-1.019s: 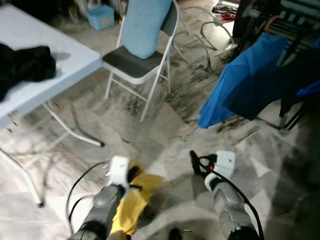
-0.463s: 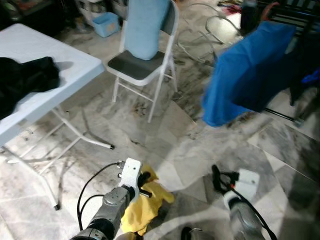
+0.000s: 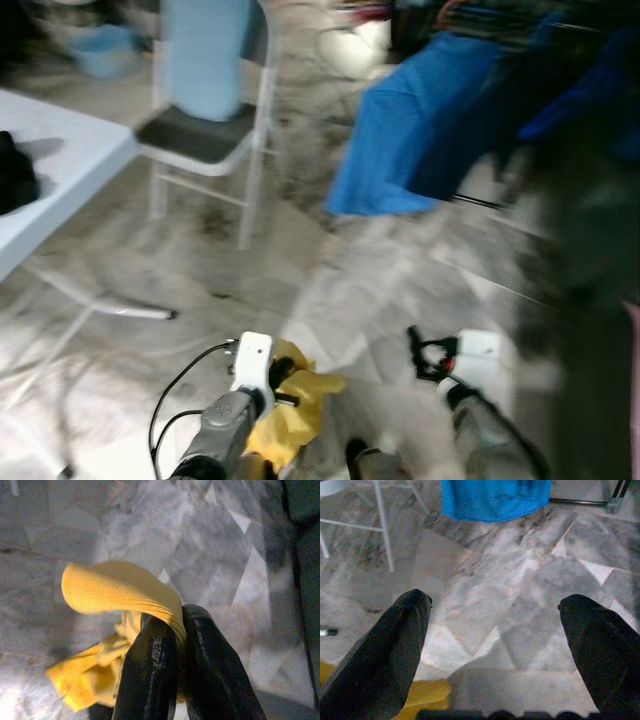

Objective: Hang hanger

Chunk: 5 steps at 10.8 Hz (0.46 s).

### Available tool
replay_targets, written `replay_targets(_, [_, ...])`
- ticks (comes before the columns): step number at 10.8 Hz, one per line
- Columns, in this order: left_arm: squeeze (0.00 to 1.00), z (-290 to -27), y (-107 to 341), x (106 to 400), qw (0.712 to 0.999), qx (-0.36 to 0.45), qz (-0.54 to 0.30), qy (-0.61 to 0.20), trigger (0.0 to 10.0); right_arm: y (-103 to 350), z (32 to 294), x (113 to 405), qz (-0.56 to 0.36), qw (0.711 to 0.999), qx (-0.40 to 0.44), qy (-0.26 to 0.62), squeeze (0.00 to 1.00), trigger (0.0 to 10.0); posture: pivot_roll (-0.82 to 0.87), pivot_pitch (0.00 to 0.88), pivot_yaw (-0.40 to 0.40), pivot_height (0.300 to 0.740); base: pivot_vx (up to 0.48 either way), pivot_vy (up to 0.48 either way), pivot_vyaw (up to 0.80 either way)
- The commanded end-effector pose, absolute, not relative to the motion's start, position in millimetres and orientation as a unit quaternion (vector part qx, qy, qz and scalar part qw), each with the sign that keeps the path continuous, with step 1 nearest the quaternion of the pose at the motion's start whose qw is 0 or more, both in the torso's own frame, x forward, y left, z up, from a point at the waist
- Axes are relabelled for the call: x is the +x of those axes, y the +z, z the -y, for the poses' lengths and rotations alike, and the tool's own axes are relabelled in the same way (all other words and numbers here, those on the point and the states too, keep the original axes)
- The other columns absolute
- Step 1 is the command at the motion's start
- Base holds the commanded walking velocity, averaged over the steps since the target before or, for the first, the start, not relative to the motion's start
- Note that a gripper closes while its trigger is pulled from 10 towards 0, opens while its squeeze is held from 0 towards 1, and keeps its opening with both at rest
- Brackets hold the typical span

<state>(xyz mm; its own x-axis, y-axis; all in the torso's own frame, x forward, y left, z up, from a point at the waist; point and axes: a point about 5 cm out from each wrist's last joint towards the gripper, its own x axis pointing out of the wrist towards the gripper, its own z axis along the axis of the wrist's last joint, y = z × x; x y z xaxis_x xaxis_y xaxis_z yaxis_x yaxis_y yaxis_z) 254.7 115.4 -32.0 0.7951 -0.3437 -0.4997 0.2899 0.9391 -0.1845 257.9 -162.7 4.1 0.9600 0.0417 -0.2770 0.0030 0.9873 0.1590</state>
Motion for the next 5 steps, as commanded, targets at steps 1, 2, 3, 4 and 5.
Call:
replay_targets(1, [0.0,-112.6,-31.1,254.6,0.948,-0.045,-0.267,-0.17,10.0,1.4,166.7,255.7,-0.153,0.986,0.072,0.011,0.0,10.0,-0.07,0.193,-0.019,0.74,0.0,0.398,-0.8])
replay_targets(2, [0.0,-111.8,-28.6,257.2,0.949,-0.047,-0.261,-0.168,10.0,1.7,166.0,256.4,-0.154,0.986,0.065,0.019,0.0,10.0,-0.07,0.193,-0.027,0.74,0.0,0.352,-0.8])
replay_targets(3, [0.0,-112.9,-28.9,257.2,0.95,-0.049,-0.261,-0.164,10.0,1.3,166.5,256.5,-0.155,0.986,0.064,0.018,0.0,10.0,-0.08,0.191,-0.027,0.74,0.0,0.345,-0.8])
replay_targets(4, [0.0,-113.2,-29.9,256.1,0.95,-0.048,-0.263,-0.163,10.0,2.4,166.7,257.2,-0.153,0.986,0.064,0.019,0.0,10.0,-0.08,0.192,-0.021,0.74,0.0,0.345,-0.8])
replay_targets(5, [0.0,-109.1,-28.6,256.7,0.948,-0.044,-0.261,-0.177,10.0,2.4,168.1,256.6,-0.153,0.986,0.063,0.013,0.0,10.0,-0.09,0.195,-0.013,0.74,0.0,0.337,-0.55])
